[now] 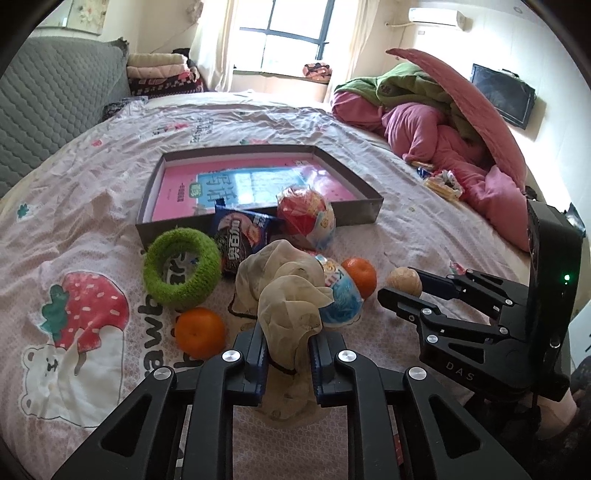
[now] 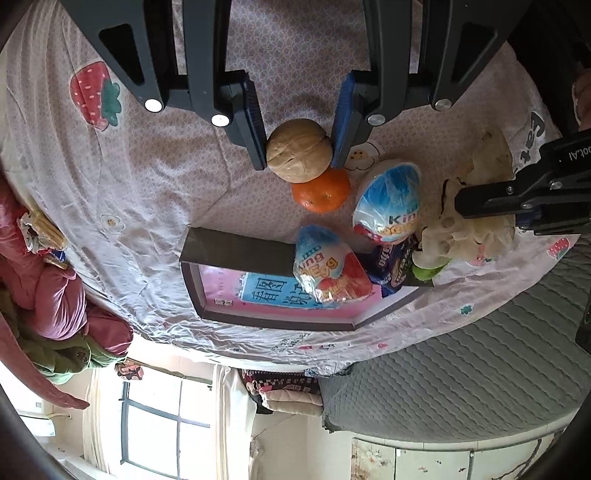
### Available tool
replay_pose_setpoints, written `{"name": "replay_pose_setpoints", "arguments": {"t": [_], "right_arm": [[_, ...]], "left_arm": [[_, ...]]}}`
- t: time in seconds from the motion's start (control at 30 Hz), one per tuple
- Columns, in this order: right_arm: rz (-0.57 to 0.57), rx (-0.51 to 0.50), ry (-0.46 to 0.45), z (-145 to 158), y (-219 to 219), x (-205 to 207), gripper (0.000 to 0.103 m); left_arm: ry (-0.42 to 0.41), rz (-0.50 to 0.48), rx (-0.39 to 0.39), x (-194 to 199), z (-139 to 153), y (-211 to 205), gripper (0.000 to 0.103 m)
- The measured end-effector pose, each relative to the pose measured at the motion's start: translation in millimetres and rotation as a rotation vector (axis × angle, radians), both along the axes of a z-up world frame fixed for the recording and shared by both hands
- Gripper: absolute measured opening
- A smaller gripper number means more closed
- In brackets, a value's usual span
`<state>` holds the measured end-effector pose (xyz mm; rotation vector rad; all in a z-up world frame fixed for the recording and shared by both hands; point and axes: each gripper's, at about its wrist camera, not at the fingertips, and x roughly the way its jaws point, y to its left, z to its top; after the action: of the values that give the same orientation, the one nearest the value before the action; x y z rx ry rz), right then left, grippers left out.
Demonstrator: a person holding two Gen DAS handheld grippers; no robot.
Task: Organize objects
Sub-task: 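Lift the sponge with the left tool while the right tool carries the walnut toward the box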
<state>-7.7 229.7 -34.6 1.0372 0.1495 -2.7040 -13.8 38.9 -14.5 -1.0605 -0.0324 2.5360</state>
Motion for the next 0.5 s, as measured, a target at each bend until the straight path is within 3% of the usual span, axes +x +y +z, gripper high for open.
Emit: {"name": "replay_pose_setpoints", "arguments": {"t": [0.5], "right_arm": [[-0.003, -0.027, 0.077, 16, 2, 9, 0.035]], "left_arm": [[0.037, 0.028, -0.013, 3, 18, 0, 0.018]]}}
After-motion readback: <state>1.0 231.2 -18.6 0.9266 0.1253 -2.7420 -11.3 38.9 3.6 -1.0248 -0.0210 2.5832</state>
